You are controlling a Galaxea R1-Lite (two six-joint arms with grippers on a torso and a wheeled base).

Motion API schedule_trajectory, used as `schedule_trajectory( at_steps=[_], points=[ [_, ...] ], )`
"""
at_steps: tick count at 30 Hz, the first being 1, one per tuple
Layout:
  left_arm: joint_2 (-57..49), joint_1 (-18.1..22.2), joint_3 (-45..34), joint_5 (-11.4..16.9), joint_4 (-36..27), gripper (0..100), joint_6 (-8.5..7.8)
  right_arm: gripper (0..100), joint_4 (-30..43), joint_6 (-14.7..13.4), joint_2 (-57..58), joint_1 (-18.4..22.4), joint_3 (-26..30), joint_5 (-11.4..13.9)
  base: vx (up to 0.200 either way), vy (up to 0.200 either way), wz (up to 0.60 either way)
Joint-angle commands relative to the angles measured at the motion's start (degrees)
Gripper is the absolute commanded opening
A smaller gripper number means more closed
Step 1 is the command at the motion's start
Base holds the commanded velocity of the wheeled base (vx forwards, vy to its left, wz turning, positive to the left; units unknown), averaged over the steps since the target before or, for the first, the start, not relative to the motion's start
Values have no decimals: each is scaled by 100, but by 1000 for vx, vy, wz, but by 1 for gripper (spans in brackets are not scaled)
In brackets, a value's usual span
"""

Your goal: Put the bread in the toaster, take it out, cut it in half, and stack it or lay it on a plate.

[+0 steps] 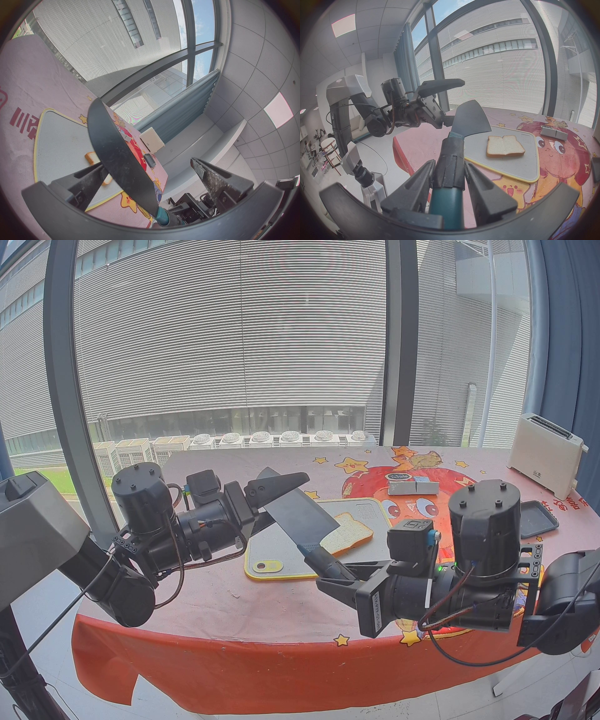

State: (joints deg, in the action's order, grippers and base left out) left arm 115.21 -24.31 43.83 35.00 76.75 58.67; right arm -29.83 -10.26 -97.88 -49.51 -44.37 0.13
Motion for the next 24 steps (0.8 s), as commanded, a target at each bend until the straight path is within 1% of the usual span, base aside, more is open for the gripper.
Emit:
schedule_trajectory(
  at_steps=[1, 2, 4, 9, 16, 17, 24],
  points=[
    [98, -39, 82, -2, 6, 100, 65, 0, -5, -2, -3, -33, 34, -5, 0, 0, 0],
    [124, -48, 91, -11, 15, 0, 74, 0, 4, -2, -3, -42, 34, -5, 0, 0, 0],
    [168, -109, 135, -19, 24, 0, 83, 0, -5, 16, -3, -50, 60, -13, 0, 0, 0],
    [168, -127, 100, -11, 24, 0, 100, 0, -5, 77, 6, -94, 69, -22, 0, 0, 0],
    [177, -118, 82, -19, 50, 0, 100, 0, -5, 86, 14, -94, 87, -31, 0, 0, 0],
    [177, -118, 82, -19, 50, 0, 100, 100, -5, 86, 14, -94, 87, -31, 0, 0, 0],
    [159, -118, 91, -55, 59, 0, 100, 100, -14, 60, 155, -94, 78, -31, 0, 0, 0]
  ],
)
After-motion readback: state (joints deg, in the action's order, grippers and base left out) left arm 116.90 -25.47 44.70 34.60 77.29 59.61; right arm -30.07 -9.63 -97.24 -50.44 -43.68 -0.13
